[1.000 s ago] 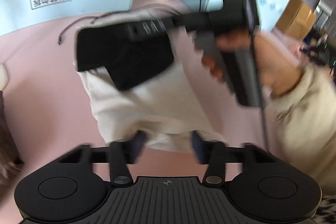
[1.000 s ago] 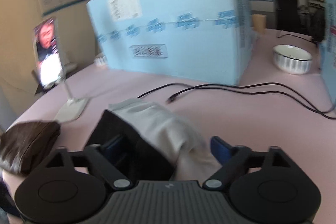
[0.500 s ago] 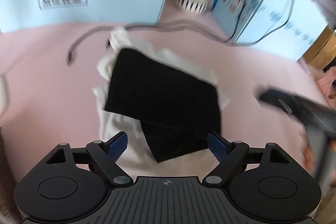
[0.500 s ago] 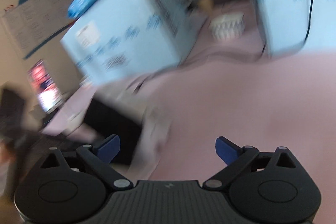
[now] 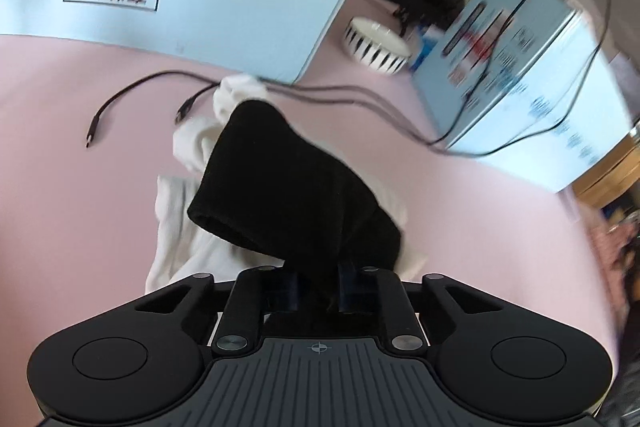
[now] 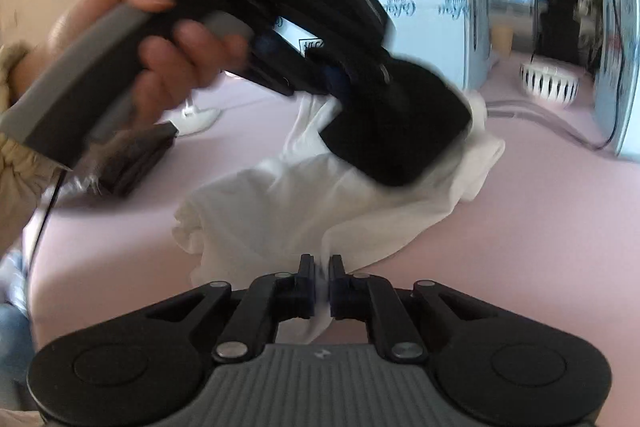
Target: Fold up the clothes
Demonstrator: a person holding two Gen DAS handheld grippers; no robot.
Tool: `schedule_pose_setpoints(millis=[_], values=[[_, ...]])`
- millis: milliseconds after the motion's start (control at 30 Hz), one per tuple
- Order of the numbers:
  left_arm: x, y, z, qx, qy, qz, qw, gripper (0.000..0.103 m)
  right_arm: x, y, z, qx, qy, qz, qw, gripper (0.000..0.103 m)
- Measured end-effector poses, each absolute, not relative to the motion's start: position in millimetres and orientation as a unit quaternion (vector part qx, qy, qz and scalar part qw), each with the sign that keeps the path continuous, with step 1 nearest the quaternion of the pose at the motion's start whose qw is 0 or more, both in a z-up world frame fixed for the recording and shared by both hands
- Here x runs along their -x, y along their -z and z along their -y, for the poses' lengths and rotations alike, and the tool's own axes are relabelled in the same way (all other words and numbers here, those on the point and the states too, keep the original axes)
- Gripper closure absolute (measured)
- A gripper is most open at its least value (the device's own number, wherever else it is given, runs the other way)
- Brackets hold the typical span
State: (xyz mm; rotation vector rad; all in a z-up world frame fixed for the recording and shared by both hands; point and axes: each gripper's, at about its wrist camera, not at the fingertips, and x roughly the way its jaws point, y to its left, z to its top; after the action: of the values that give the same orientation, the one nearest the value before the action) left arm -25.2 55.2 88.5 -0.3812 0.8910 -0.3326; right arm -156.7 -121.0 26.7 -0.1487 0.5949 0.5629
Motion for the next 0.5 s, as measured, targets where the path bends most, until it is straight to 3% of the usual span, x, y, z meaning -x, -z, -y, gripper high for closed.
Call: schedule_pose_setpoints(millis=[333,500], values=[[52,-173,-112,0.26,0.201,-0.316,0.89,0.088,170,-100,218,0.175,-0.036,-0.141,0.974,0.097],[63,-154,-141,0.31,0.223,-0.349,0.856,0.087,171,-109,287,0.12,0.001,-0.2,0.972,0.096]])
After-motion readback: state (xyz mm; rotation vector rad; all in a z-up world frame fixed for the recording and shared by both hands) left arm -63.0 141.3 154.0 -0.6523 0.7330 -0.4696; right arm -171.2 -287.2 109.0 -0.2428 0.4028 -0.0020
